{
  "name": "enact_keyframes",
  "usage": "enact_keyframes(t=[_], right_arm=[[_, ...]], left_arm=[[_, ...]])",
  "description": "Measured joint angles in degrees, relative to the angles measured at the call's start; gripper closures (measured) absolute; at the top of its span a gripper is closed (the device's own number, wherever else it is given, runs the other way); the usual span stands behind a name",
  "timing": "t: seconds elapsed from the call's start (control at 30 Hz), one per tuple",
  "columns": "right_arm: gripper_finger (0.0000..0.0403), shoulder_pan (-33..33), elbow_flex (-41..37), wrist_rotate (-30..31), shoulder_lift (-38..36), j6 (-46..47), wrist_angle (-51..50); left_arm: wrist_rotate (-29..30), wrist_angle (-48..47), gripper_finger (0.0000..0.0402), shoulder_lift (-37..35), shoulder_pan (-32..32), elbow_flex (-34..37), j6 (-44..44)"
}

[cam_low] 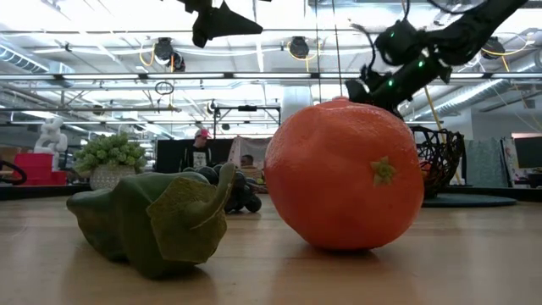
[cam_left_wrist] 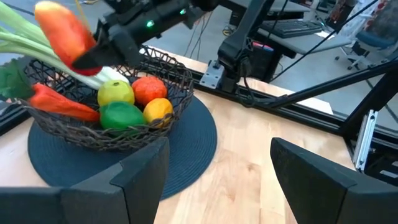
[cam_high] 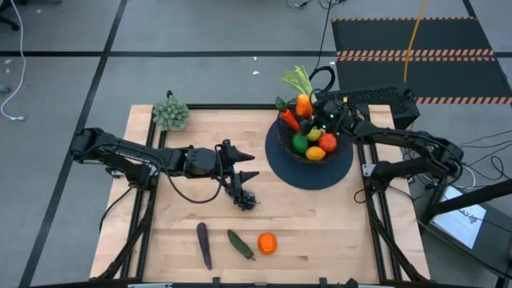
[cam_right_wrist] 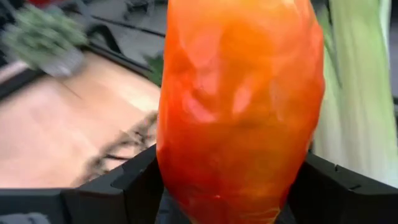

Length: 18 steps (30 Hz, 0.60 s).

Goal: Build produce basket
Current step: Put the orange mango into the black wire basket, then put the purple eggplant into the black wire basket

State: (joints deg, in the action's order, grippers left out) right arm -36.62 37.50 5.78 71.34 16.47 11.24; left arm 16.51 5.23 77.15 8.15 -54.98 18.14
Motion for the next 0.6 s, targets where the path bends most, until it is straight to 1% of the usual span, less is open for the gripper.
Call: enact_keyframes(t=[0.1,0.2,0.3,0.4,0.47,0.5,0.6], right_arm=[[0.0116,-0.4,0.0,0.0,1.9,-0.5,0.1],[0.0090,-0.3,0.0,0.0,3.0,-1.1,0.4],[0.0065,-0.3,0.0,1.8,2.7,-1.8,0.4],[0.0051,-0.2,0.0,3.4,0.5,-2.6,-0.4],[0.0050,0.2,0.0,3.1,-1.8,-2.6,-0.8],[0.0051,0.7,0.0,2.3,-3.4,-2.1,-1.5],[0.0056,4.1,0.1,-2.9,-8.9,-0.2,-4.0]], left_arm=[[0.0,0.0,0.0123,0.0,0.6,0.0,-0.1],[-0.1,0.0,0.0123,0.0,1.0,0.0,-0.9],[-0.2,0.0,0.0123,0.0,1.0,0.0,-1.1],[-0.2,-0.5,0.0123,0.0,1.0,0.0,-1.1],[-0.2,-0.9,0.0123,0.0,1.0,0.0,-1.1],[-0.2,-1.2,0.0123,0.0,1.1,0.0,-1.1],[-0.2,-2.9,0.0123,0.0,1.2,0.0,-1.4]])
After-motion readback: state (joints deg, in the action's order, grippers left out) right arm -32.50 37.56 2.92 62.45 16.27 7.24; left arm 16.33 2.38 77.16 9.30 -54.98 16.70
